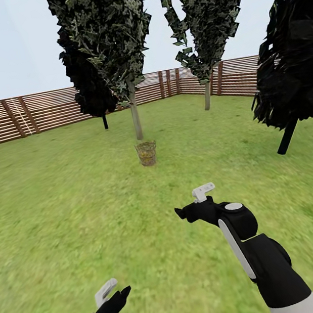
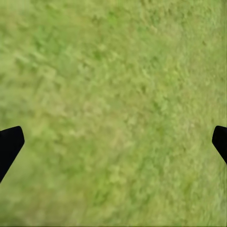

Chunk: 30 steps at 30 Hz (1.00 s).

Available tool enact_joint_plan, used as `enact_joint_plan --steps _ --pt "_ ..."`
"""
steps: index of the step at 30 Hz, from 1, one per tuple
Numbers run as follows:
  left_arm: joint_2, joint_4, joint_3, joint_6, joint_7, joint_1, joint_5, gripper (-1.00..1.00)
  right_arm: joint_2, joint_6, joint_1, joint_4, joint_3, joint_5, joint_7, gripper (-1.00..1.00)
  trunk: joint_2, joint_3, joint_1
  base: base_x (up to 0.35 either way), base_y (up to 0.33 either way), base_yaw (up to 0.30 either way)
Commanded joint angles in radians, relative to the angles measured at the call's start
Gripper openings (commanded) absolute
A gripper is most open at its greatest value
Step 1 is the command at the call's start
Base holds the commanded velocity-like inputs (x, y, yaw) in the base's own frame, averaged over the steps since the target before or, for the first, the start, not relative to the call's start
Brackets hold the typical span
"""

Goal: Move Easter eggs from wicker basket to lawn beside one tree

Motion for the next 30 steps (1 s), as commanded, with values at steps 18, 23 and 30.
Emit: enact_joint_plan --steps 18,23,30 --pt "-0.001 -0.001 0.003 0.007 -0.004 -0.001 0.006 1.00 0.003 0.006 -0.011 0.009 0.000 0.008 -0.011 1.00 -0.002 -0.002 0.001 0.334 0.000 0.000" --pt "-0.001 -0.001 0.002 0.007 -0.004 -0.001 0.006 1.00 0.003 0.006 -0.014 0.013 0.000 0.006 -0.047 1.00 -0.002 -0.002 0.001 0.334 0.000 0.000" --pt "-0.001 -0.001 0.002 0.007 -0.004 -0.001 0.006 1.00 0.003 0.007 -0.015 0.014 0.000 0.004 -0.058 1.00 -0.002 -0.002 0.001 0.334 0.000 0.000"
